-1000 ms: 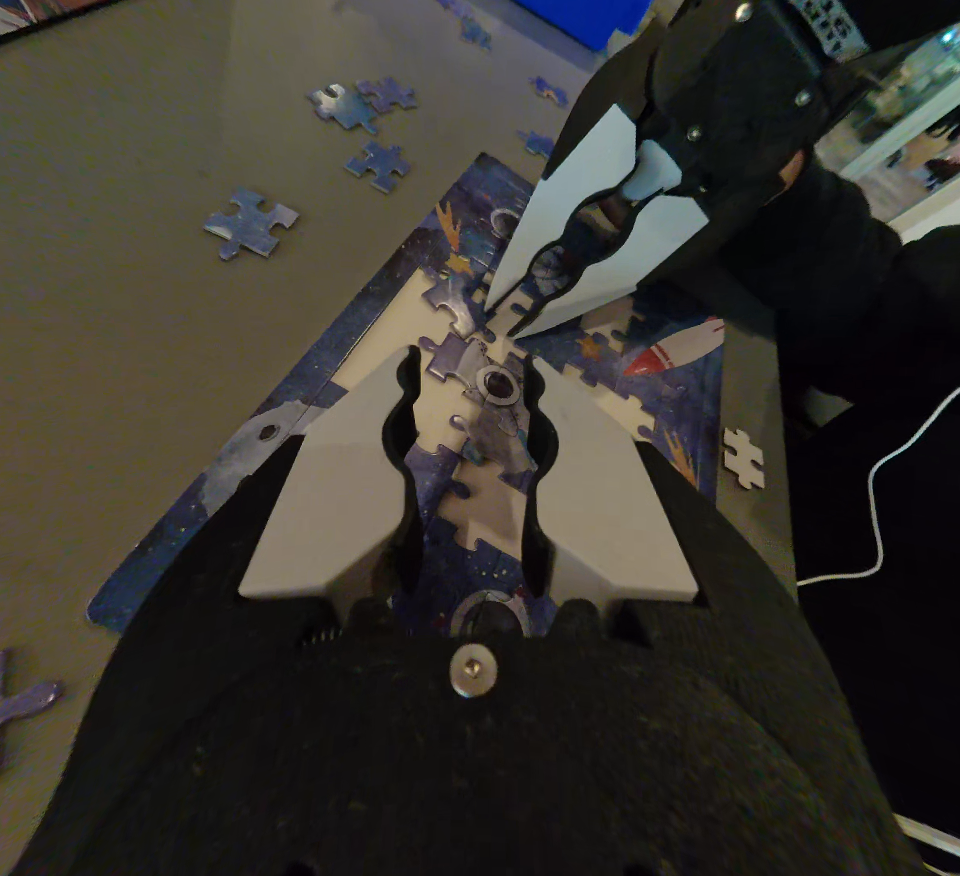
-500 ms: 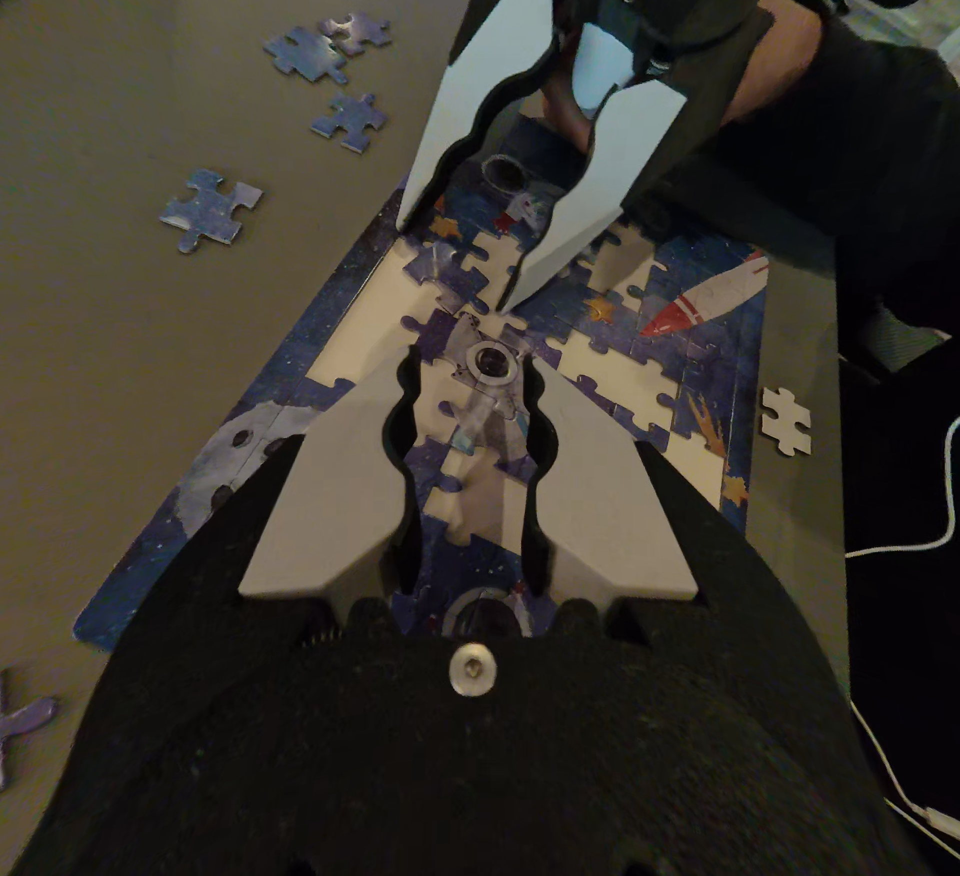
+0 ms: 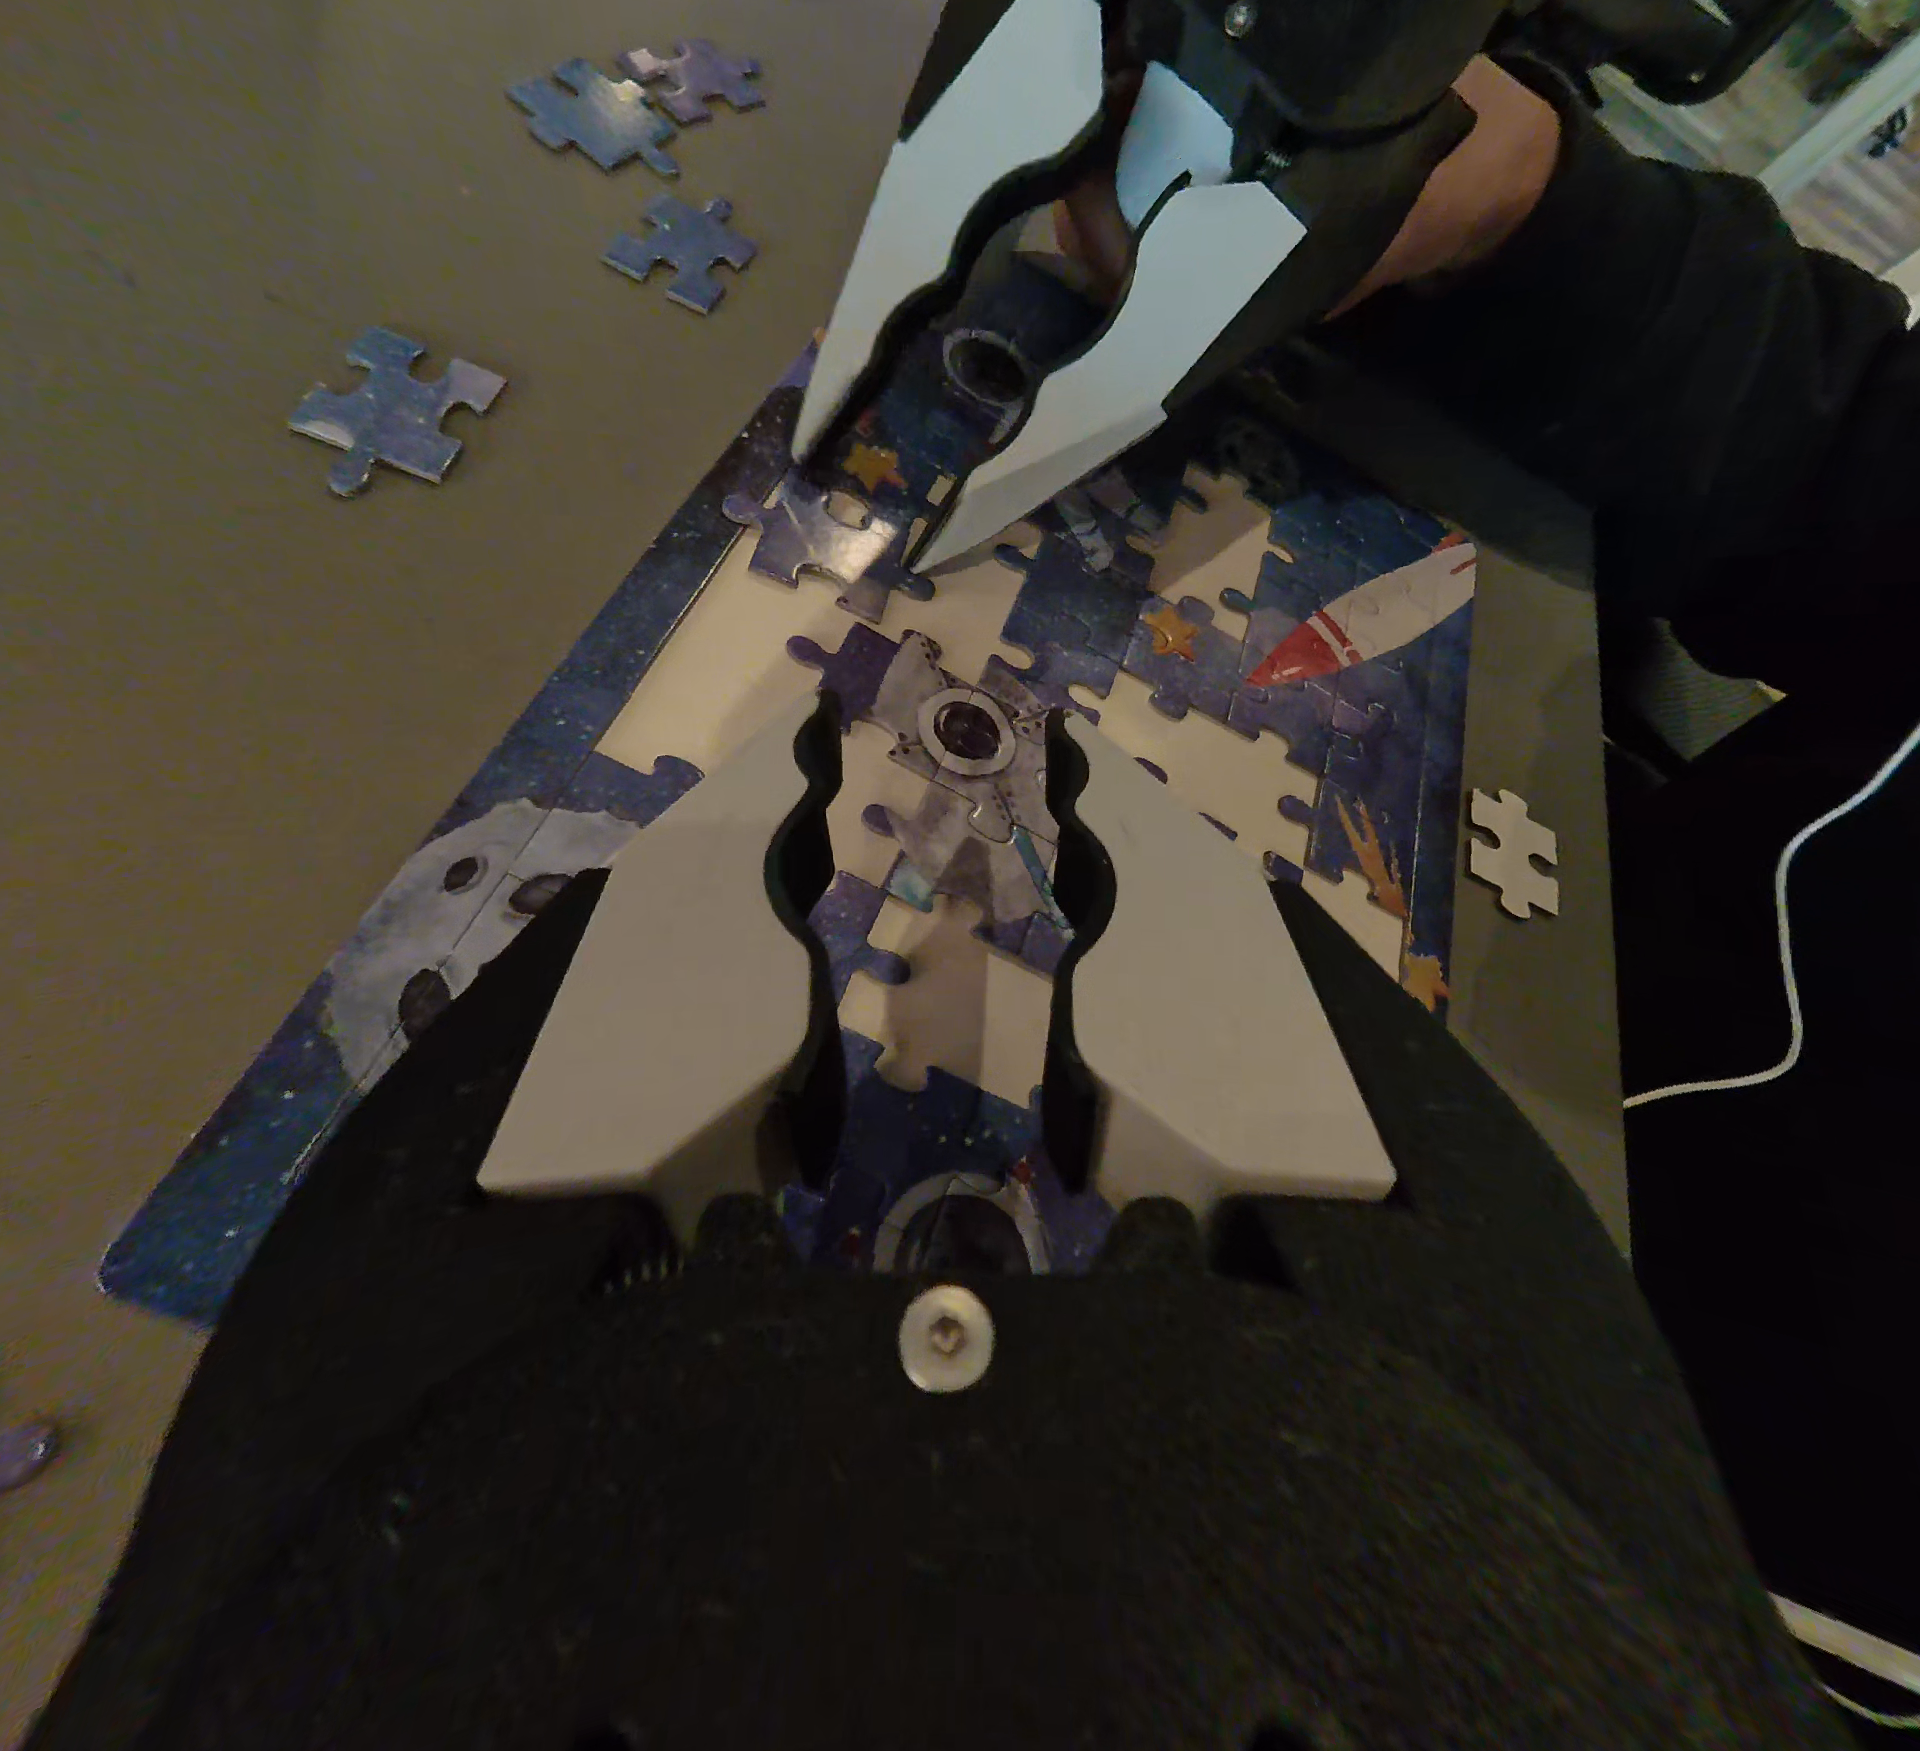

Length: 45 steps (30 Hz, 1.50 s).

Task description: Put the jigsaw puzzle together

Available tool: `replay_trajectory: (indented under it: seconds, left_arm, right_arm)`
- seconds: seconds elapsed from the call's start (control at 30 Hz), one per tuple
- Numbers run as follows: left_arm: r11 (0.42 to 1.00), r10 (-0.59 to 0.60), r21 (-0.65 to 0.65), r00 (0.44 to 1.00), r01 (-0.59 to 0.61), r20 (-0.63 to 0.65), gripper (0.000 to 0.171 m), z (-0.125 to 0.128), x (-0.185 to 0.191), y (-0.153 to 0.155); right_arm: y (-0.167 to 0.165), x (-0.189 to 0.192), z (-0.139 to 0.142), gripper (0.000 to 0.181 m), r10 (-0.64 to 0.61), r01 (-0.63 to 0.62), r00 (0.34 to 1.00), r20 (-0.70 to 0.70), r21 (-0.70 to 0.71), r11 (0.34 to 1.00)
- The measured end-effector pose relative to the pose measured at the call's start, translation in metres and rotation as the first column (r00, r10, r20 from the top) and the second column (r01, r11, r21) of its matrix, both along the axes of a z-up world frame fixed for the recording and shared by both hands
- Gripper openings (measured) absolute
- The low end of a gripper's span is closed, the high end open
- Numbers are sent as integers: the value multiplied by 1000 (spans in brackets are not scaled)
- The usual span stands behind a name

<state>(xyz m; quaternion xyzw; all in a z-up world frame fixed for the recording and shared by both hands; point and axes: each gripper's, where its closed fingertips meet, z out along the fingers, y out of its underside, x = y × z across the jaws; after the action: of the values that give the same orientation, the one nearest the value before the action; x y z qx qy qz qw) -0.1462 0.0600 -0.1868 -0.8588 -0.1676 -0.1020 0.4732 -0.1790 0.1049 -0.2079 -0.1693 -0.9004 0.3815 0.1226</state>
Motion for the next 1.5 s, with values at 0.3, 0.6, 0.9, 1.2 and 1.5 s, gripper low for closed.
replay_trajectory:
  seconds: [0.3,0.6,0.9,1.2,1.5]
  left_arm:
    - [999,-7,33,999,6,52,36,3,0,0]
    - [998,0,62,996,-6,87,36,5,-3,-1]
    - [998,-1,57,996,-4,84,36,5,-2,-1]
    - [999,-3,45,997,0,76,36,3,-2,-1]
    - [999,1,53,995,-6,99,36,4,-3,-1]
  right_arm:
    - [-6,2,-1,31,137,-134,987,79,-44,990]
    - [-7,8,2,30,156,-152,986,64,-71,986]
    - [-11,27,2,30,189,-183,978,90,-67,981]
    - [-9,28,1,30,181,-176,979,90,-56,983]
    - [-11,28,2,31,168,-166,984,61,-34,986]
